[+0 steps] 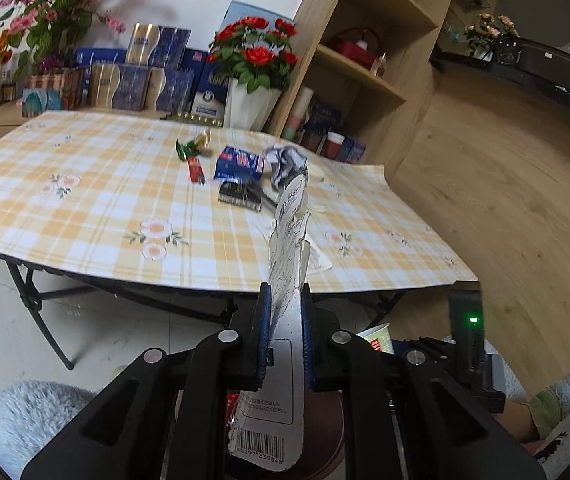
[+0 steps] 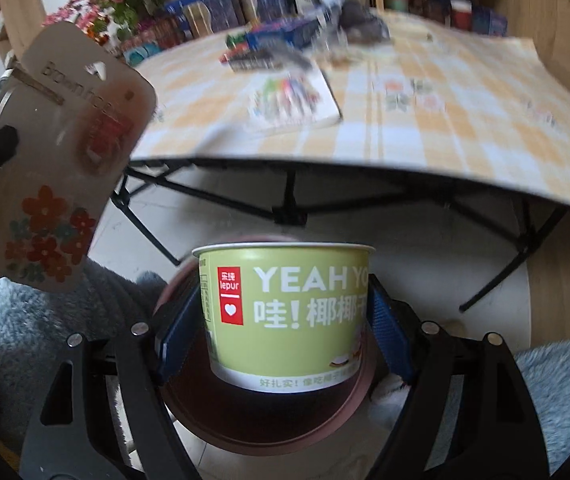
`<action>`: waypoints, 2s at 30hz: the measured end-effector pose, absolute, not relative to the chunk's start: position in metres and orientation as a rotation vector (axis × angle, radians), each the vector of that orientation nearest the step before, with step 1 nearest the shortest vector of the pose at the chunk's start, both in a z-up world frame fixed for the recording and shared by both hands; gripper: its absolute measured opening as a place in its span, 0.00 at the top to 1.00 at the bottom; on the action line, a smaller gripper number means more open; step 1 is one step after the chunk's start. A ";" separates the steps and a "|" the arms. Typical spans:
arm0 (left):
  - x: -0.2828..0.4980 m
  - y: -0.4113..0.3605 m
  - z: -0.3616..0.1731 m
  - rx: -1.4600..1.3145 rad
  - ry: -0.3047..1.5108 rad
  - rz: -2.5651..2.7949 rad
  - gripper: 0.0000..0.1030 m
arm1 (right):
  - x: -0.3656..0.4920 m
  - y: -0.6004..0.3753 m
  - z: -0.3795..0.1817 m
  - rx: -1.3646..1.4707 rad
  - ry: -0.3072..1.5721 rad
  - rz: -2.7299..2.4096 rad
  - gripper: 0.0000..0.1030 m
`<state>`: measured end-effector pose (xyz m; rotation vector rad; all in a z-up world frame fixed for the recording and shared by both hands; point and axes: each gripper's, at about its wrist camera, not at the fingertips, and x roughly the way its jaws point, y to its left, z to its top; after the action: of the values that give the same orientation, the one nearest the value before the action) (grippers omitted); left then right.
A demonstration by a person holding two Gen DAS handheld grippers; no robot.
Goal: Collect trash
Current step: 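Drop the green cup into the brown bin with the right tool while the left tool carries the packet, then open the left tool over the bin to drop the white packet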
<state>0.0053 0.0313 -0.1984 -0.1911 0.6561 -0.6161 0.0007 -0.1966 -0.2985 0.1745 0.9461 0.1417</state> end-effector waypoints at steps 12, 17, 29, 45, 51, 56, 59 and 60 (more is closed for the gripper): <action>0.018 0.036 -0.215 -0.246 0.716 -0.599 0.89 | 0.013 -0.198 -0.333 0.237 1.082 0.144 0.14; 0.019 0.028 -0.217 -0.218 0.731 -0.610 0.89 | 0.013 -0.196 -0.332 0.226 1.075 0.142 0.08; 0.015 -0.012 -0.230 -0.056 0.794 -0.689 0.88 | 0.009 -0.251 -0.326 0.377 1.008 -0.084 0.06; 0.012 -0.053 -0.265 0.153 0.971 -0.770 0.91 | -0.005 -0.287 -0.326 0.490 0.979 -0.230 0.06; 0.047 -0.046 -0.302 0.042 1.172 -0.704 0.91 | -0.008 -0.295 -0.327 0.518 0.980 -0.255 0.06; 0.060 -0.039 -0.319 0.021 1.255 -0.633 0.91 | -0.010 -0.296 -0.328 0.523 0.981 -0.264 0.06; 0.060 -0.039 -0.319 0.021 1.260 -0.641 0.90 | -0.010 -0.296 -0.328 0.522 0.982 -0.265 0.06; 0.060 -0.038 -0.317 0.014 1.250 -0.650 0.88 | -0.010 -0.297 -0.328 0.522 0.982 -0.264 0.06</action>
<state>0.0597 -0.0384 -0.3168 0.0141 1.2495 -0.6500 -0.0098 -0.2967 -0.3281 0.5219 0.9825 -0.2639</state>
